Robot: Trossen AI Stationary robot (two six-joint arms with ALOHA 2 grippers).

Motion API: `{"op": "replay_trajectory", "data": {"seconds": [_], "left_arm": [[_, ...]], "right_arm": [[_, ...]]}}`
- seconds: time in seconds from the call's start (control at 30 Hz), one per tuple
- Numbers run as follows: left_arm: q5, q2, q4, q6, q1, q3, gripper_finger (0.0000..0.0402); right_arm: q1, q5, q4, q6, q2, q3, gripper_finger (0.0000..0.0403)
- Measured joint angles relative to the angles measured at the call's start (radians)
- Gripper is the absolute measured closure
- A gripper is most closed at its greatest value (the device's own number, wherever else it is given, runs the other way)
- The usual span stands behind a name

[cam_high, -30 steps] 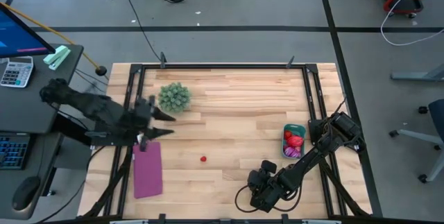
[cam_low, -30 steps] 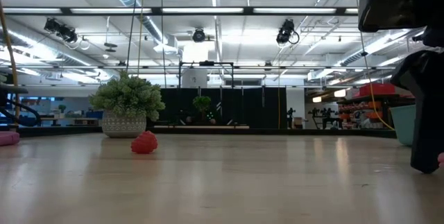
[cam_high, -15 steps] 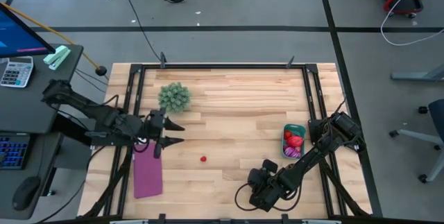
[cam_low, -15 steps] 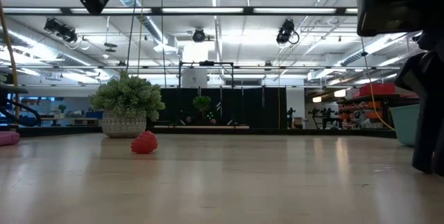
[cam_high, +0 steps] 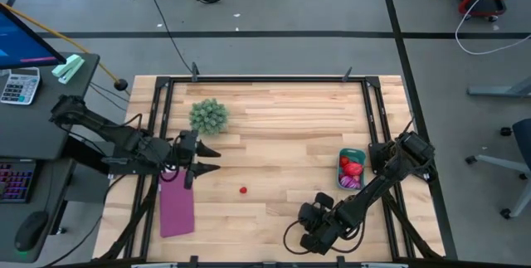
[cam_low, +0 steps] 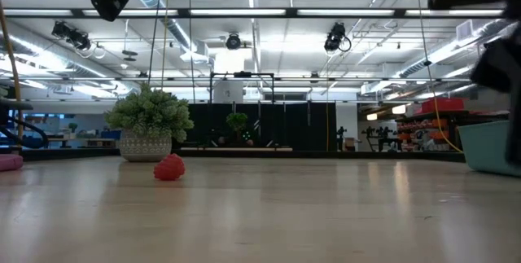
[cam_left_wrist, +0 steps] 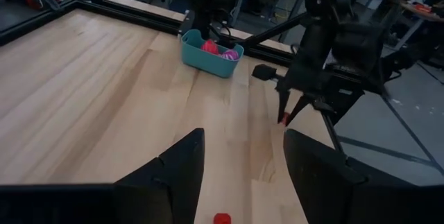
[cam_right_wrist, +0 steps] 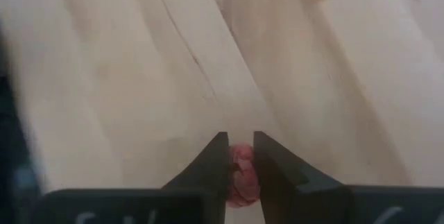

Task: Pick and placing Produce into tupperware
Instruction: Put the pink peach into the green bin

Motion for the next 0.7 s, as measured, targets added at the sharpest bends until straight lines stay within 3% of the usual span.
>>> {"op": "replay_trajectory", "data": {"seconds": [0.27,0.43,0.7], "left_arm": [[0.0,0.0,-0.002,0.0,0.002,0.0,0.0209],[0.0,0.0,-0.007,0.0,0.002,0.0,0.0208],[0.0,0.0,-0.008,0.0,0.002,0.0,0.0213]], "right_arm": [[-0.001,0.077,-0.12,-0.005,-0.193,0.0,0.0342],[-0.001,0.101,-0.39,0.075,-0.33,0.0,0.034],[-0.002,0.12,-0.908,0.38,-0.454,0.0,0.0329]]}}
